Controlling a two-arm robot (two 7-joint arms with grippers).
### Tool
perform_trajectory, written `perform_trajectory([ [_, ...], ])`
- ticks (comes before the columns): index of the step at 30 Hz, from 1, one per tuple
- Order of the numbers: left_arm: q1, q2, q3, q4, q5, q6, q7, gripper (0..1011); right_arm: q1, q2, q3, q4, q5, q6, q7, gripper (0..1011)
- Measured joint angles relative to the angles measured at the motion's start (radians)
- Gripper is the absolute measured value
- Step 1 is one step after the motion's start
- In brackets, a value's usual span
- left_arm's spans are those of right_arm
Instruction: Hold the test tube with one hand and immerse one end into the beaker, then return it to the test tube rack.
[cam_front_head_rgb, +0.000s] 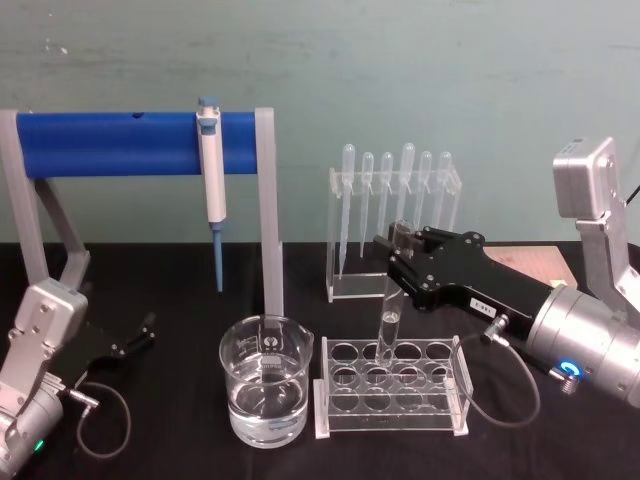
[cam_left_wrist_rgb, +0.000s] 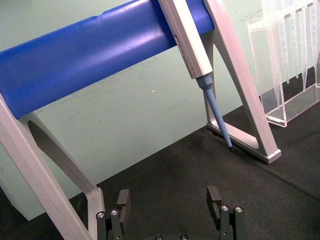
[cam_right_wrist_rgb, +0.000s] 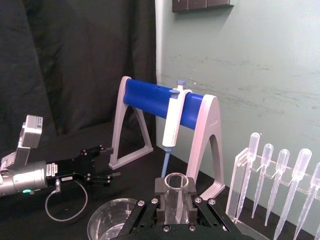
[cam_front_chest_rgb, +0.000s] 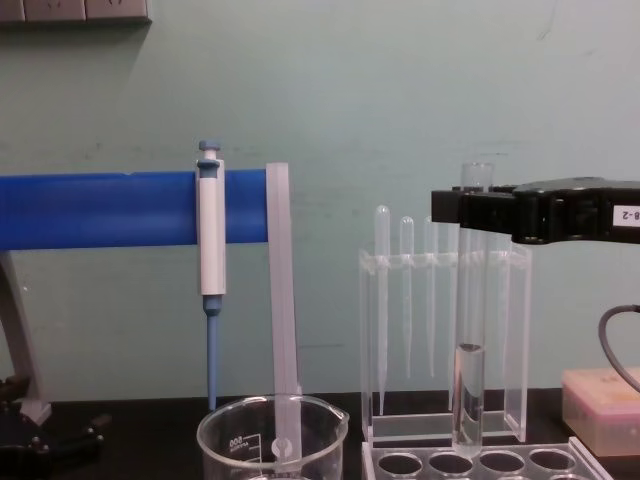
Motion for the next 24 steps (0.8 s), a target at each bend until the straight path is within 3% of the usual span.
perform_trajectory([
  [24,0.000,0.000,0.000,0.000,0.000,0.000,0.000,1000,-0.002,-0.001,0.002,0.000,-0.001,-0.002,0.001,225],
])
